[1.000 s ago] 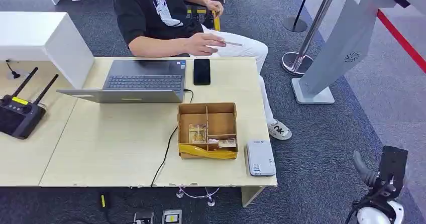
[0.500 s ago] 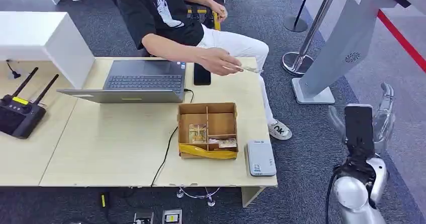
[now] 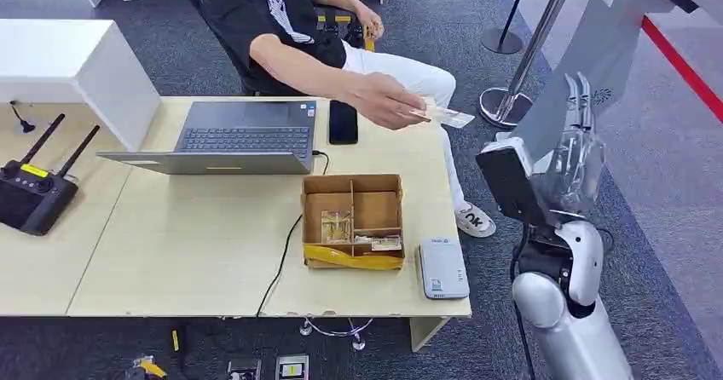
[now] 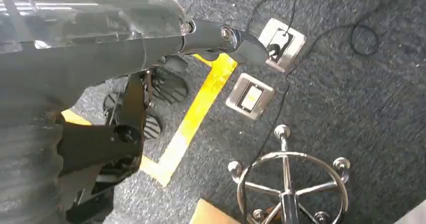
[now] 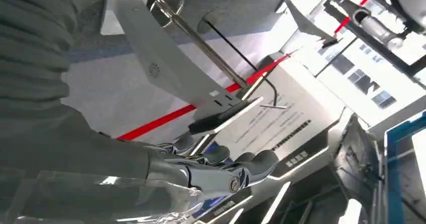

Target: Pass the card to the sensor for recognition and then transmit it.

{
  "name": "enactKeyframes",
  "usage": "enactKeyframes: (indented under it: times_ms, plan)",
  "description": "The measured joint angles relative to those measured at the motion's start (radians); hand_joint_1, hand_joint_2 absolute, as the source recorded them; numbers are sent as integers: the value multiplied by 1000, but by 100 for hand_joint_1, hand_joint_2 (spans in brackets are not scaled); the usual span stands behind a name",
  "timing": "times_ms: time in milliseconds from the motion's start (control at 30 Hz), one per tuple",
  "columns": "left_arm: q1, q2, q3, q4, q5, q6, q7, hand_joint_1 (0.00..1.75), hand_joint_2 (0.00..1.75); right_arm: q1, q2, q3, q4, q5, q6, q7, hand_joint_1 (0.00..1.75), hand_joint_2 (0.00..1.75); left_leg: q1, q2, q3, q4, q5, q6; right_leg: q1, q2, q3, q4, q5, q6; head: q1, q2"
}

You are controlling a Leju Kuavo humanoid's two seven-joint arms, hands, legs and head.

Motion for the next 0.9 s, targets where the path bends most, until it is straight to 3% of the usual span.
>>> enactKeyframes:
  times_ms: [367, 400, 433, 667, 900]
  plan:
    - [-5, -2, -36, -2, 65, 3, 6, 0, 175, -62, 48, 122, 79, 84, 39, -5, 0, 175, 0, -3, -3, 0, 1, 1, 0, -3, -2, 0, 0, 0, 1, 0]
    - [-6, -2, -40, -2, 76, 4, 6, 0, 175, -78, 58, 141, 99, 95, 46, -6, 168, 175, 0, -3, -3, 0, 1, 1, 0, -3, -2, 0, 0, 0, 0, 0]
    - [-7, -2, -43, -2, 82, 5, 6, 0, 175, -90, 66, 156, 115, 103, 52, -8, 175, 175, 0, -3, -2, 0, 1, 1, 0, -3, -2, 0, 0, 0, 0, 0]
    - [-8, 2, -86, -2, 152, 14, 6, 0, 175, -182, 143, 304, 292, 152, 125, -24, 175, 175, 1, -5, -3, 0, 3, 0, 1, -5, -2, 0, 0, 0, 0, 0]
    - [-10, 8, -113, -1, 185, 26, 7, 0, 175, -208, 173, 366, 379, 157, 182, -24, 175, 175, 0, -4, -4, 0, 3, 0, 1, -3, -3, 0, 0, 0, 0, 0]
